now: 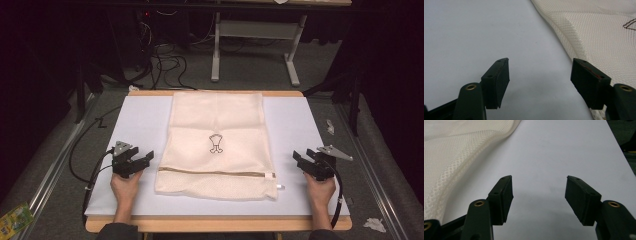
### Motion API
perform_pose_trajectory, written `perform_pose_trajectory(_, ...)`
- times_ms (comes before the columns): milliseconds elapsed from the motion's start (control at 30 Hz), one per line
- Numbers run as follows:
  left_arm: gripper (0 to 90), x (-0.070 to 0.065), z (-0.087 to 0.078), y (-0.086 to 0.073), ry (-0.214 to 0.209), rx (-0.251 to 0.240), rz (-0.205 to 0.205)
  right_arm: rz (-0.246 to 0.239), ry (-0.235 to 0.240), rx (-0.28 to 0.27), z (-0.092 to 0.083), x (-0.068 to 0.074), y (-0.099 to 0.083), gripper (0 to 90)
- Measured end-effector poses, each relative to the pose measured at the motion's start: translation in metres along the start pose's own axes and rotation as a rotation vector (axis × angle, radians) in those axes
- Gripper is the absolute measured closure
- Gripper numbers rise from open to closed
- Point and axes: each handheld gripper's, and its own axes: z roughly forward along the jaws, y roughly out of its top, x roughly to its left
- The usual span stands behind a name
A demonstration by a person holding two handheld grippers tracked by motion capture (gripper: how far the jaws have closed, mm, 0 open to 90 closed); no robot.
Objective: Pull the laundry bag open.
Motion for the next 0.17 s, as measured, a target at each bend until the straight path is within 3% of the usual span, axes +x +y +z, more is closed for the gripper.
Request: perform_pose_trajectory(167,31.0,0.0003,0.0005,0.0002,0.003,0.005,-0.004,-0.004,0.000,0.005,0.0006,0.0006,0.0001,39.6)
